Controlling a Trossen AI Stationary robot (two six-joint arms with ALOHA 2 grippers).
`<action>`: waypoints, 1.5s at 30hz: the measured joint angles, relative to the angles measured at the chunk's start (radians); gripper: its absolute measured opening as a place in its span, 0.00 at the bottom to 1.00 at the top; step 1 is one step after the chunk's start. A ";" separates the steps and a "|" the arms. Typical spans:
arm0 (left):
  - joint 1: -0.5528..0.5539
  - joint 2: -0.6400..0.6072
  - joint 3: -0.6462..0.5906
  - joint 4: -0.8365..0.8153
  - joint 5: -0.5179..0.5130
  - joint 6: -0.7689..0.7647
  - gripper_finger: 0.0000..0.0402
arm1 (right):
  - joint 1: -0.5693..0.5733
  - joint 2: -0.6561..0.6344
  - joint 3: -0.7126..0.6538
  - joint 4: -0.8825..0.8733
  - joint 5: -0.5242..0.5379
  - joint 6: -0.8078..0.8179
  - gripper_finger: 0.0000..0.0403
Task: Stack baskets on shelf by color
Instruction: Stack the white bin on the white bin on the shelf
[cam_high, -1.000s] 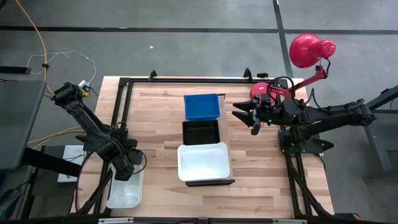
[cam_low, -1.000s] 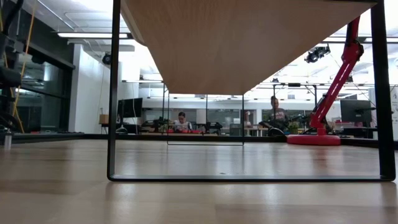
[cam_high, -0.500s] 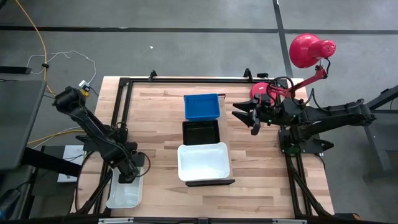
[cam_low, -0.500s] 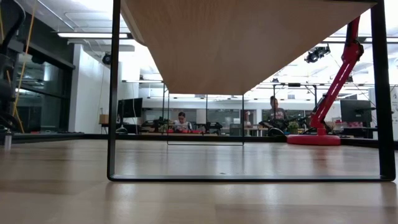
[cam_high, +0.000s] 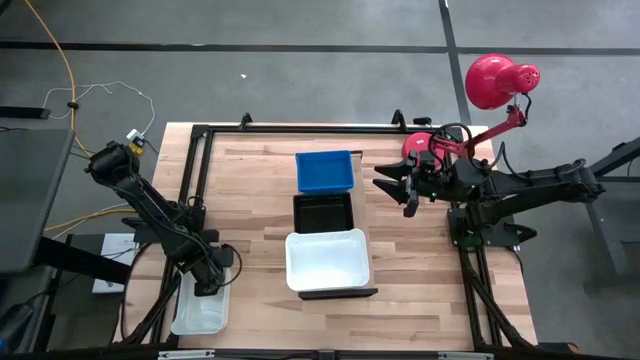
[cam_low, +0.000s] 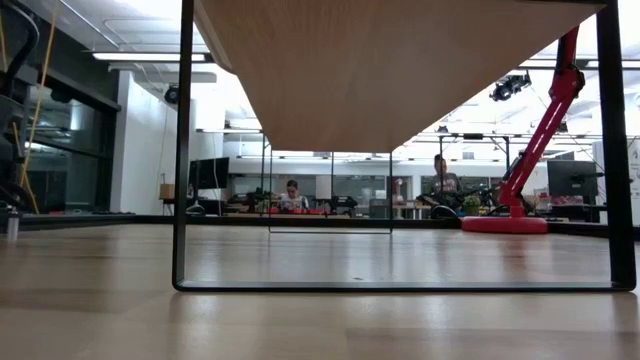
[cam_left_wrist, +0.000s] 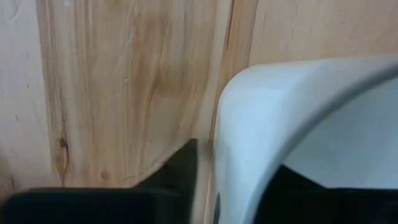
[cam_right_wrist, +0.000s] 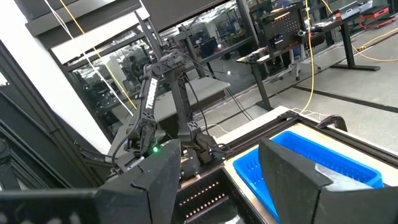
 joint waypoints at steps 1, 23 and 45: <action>0.000 0.000 0.000 0.000 0.002 -0.001 0.18 | 0.000 0.000 0.000 0.000 0.000 -0.001 0.51; 0.293 -0.336 0.436 -0.657 -0.220 0.007 0.00 | 0.000 0.000 0.000 -0.007 0.003 -0.020 0.51; 0.458 -0.049 1.166 -0.451 -0.456 -0.143 0.00 | 0.000 0.000 0.000 -0.046 0.001 -0.027 0.51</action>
